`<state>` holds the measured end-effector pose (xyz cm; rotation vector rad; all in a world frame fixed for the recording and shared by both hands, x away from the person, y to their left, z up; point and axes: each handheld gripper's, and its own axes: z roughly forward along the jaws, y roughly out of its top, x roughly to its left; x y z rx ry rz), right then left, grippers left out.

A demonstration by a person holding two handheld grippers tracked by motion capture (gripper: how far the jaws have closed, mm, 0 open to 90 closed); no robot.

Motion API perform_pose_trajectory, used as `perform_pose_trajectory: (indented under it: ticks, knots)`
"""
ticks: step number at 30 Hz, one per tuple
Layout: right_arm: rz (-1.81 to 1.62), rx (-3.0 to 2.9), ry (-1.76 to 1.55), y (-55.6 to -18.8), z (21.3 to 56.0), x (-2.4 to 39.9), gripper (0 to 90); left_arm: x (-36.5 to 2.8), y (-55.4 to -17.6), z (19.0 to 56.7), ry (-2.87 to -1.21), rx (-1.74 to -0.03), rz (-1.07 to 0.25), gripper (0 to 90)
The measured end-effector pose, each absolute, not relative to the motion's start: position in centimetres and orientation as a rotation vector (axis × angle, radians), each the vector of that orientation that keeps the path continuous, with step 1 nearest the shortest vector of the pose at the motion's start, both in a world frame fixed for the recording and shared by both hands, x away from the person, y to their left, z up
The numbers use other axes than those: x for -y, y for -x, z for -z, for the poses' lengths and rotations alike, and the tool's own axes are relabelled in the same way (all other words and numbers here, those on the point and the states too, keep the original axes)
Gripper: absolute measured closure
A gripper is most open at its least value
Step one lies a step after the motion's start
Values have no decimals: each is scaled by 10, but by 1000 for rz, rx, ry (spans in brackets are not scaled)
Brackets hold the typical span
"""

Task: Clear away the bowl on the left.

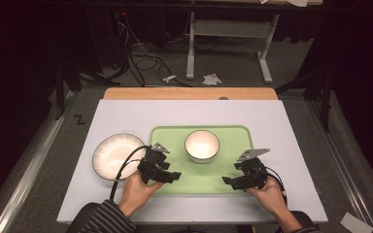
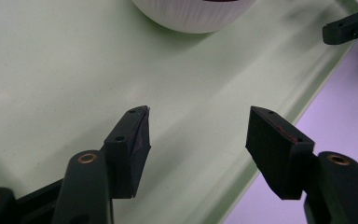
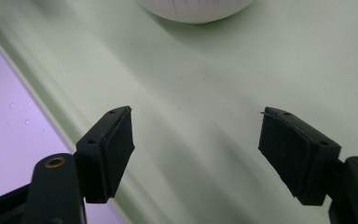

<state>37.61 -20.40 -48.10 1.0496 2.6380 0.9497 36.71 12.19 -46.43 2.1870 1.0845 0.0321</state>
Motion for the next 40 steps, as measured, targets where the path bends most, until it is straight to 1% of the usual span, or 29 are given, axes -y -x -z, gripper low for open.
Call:
perform_pose_trajectory:
  ticks: [12, 16, 31, 40]
  knots:
    - [-950, -2639, -1034, -376, 481, 204, 277, -117, -371, 473, -2208, -1102, -48, 399]
    - [-943, -2642, -1036, -376, 482, 204, 277, -115, -372, 478, -2228, -1106, -17, 400]
    - [-947, -2634, -1036, -376, 481, 204, 279, -114, -371, 485, -2268, -1096, 15, 405]
    - [-967, -2612, -1035, -376, 480, 205, 270, -115, -370, 482, -2248, -1106, -17, 424]
